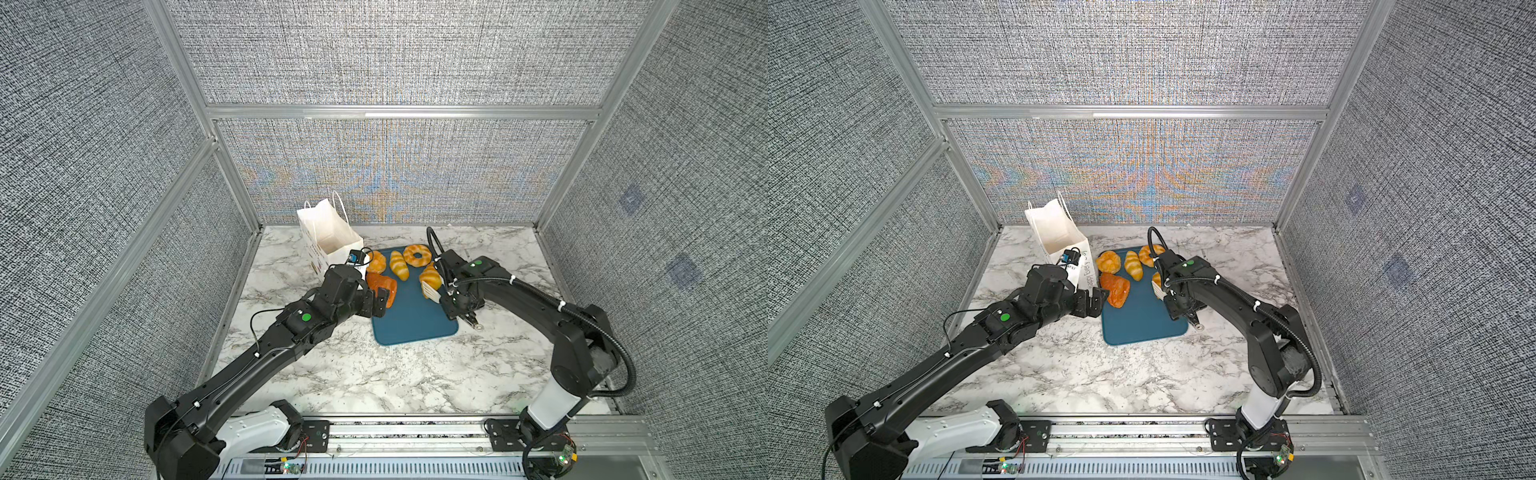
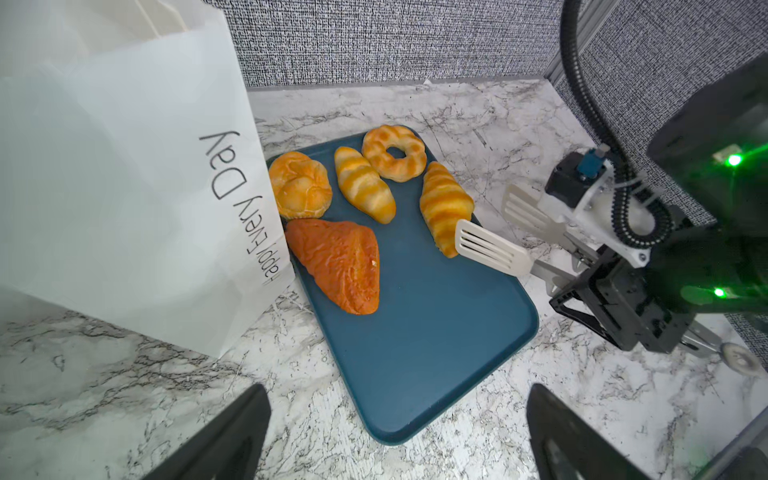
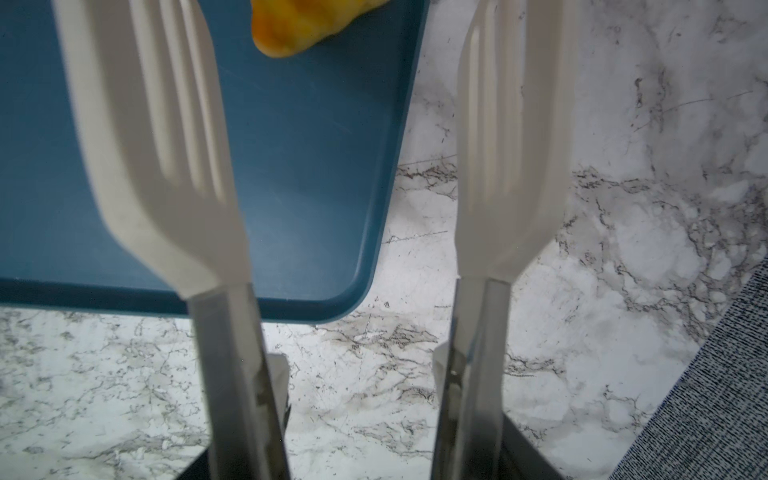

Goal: Place the fake bread into the paper bag
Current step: 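Lower the tongs toward the striped croissant nearest the right gripper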

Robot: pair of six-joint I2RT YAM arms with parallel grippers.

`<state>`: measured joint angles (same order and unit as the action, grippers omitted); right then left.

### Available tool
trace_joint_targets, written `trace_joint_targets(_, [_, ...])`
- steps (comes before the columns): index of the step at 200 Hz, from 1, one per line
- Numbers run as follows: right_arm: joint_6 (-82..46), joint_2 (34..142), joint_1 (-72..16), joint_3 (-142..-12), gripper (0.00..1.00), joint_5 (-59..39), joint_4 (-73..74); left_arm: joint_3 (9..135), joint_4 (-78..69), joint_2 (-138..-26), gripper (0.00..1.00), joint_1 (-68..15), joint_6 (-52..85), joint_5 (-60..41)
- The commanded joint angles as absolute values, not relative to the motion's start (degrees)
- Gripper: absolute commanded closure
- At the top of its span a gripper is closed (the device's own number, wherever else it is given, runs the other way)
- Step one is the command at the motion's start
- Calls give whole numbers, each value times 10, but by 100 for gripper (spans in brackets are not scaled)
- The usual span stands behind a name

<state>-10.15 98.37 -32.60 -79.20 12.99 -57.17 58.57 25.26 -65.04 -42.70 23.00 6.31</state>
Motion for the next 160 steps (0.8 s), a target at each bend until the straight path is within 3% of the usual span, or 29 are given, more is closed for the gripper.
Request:
trace_joint_targets(1, [-105, 1006, -322, -813, 37, 128, -575, 586, 236, -660, 2, -436, 239, 74])
trace_joint_targets(125, [-108, 1095, -318, -899, 35, 185, -605, 597, 245, -690, 2, -460, 228, 95])
trace_joint_targets(160, [-89, 1112, -318, -910, 38, 166, -612, 596, 247, -689, 2, -461, 227, 98])
